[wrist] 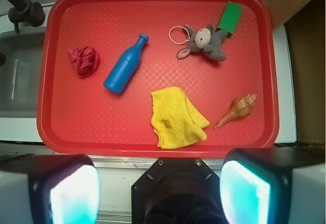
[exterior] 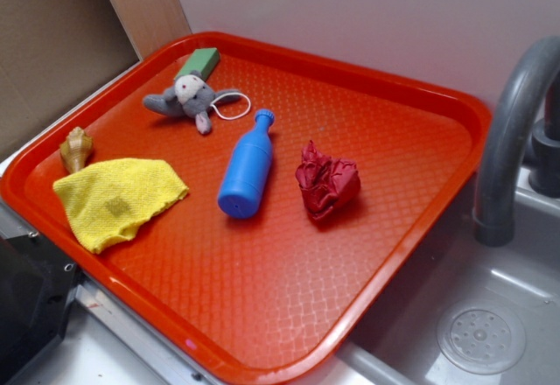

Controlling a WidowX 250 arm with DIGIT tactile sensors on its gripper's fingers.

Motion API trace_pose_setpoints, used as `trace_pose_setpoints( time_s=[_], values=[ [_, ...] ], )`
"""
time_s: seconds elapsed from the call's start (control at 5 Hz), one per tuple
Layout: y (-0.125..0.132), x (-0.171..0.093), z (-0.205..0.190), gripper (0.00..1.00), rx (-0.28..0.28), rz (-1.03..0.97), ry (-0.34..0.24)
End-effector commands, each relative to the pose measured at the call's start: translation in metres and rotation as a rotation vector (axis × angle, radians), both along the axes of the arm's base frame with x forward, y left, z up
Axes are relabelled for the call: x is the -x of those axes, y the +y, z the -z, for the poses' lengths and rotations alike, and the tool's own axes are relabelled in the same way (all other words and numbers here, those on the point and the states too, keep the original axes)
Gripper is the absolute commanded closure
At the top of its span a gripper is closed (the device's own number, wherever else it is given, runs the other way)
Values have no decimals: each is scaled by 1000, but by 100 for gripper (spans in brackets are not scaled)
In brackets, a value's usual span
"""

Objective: Grab the shell.

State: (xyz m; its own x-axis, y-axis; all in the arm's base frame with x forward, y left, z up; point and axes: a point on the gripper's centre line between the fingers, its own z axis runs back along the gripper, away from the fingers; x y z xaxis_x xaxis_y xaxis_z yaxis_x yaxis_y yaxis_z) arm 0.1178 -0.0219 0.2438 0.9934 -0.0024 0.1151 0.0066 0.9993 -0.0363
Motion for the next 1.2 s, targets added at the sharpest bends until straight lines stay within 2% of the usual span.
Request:
trace_pose_setpoints(
  time_s=[0.0,0.2,0.4,0.6,0.8,1.0],
  values=[
    [0,0,0,0,0,0,0],
    [18,-12,6,0,18,-125,-26],
    [48,-24,21,0,-2,-324,-54],
    [91,-33,45,0,-82,-543,-143],
    [129,-41,78,0,-164,-662,-175],
    [148,-47,113,0,-194,-687,-146]
  ],
)
